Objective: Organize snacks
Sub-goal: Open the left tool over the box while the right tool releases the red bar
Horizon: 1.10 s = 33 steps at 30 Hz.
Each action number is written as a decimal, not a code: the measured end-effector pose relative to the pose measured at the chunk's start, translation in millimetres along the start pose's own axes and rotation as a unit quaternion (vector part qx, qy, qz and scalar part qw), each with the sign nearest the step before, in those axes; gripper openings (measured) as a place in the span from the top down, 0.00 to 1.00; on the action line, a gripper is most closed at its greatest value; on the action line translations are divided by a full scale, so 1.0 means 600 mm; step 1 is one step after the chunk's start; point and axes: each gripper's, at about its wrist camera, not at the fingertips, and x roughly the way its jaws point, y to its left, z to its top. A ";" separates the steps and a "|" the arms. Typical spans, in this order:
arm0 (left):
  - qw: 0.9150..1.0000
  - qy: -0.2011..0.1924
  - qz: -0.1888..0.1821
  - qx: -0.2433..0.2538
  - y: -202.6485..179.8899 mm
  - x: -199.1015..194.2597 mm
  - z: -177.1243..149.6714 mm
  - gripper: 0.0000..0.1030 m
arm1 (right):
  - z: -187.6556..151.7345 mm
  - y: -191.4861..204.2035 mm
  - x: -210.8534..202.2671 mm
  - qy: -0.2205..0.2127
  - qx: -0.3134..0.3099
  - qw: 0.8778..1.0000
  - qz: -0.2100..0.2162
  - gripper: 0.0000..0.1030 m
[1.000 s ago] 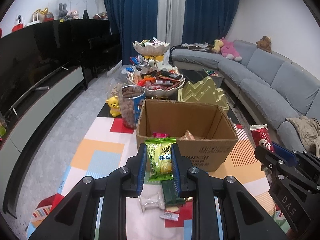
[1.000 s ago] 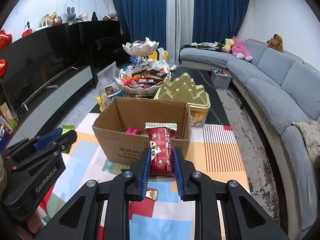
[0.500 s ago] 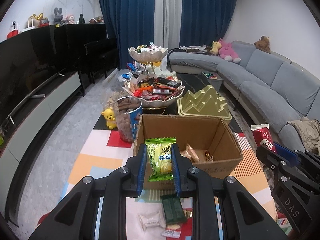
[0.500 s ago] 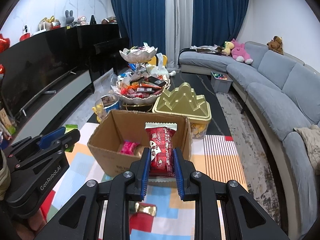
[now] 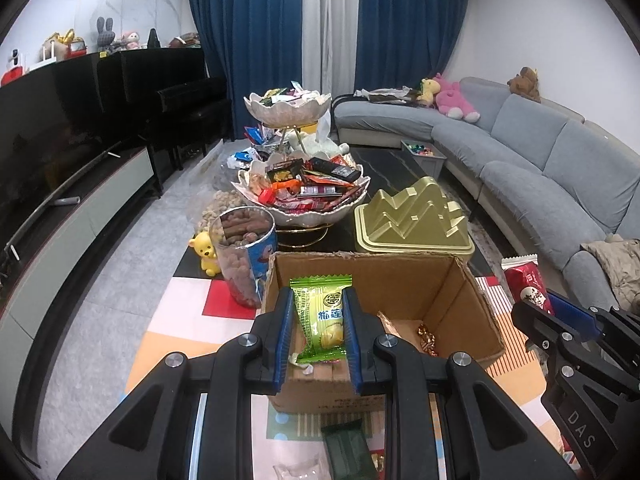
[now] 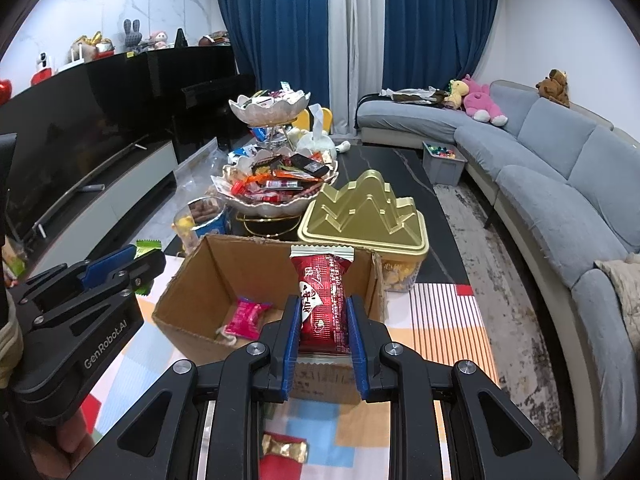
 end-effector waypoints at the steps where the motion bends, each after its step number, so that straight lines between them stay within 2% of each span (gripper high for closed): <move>1: 1.000 0.001 0.000 0.002 0.000 0.007 0.003 0.76 | 0.001 -0.001 0.004 0.001 0.000 1.000 0.000 0.76; 13: 1.000 0.024 -0.009 0.010 -0.003 0.070 0.019 0.76 | 0.018 -0.006 0.054 0.009 -0.003 1.000 0.001 0.76; 22: 0.999 0.040 -0.018 0.011 -0.004 0.090 0.014 0.75 | 0.022 -0.009 0.077 0.022 -0.010 1.000 0.008 0.76; 24: 0.999 0.040 -0.015 0.015 -0.004 0.090 0.013 0.69 | 0.023 -0.009 0.079 0.024 -0.012 1.000 0.010 0.75; 26: 0.999 0.039 -0.010 0.018 -0.003 0.089 0.012 0.53 | 0.024 -0.009 0.082 0.026 -0.013 1.000 0.009 0.65; 28: 0.999 0.039 -0.009 0.018 -0.002 0.087 0.012 0.45 | 0.024 -0.012 0.078 0.021 -0.012 1.000 0.006 0.51; 29: 0.999 0.038 -0.008 0.018 0.000 0.086 0.011 0.40 | 0.024 -0.013 0.075 0.018 -0.011 1.000 0.003 0.49; 31: 0.999 0.039 -0.004 0.018 0.003 0.085 0.010 0.36 | 0.023 -0.014 0.072 0.016 -0.009 1.000 -0.002 0.44; 33: 0.999 0.041 -0.003 0.016 0.007 0.083 0.009 0.35 | 0.022 -0.016 0.069 0.016 -0.006 1.000 -0.004 0.44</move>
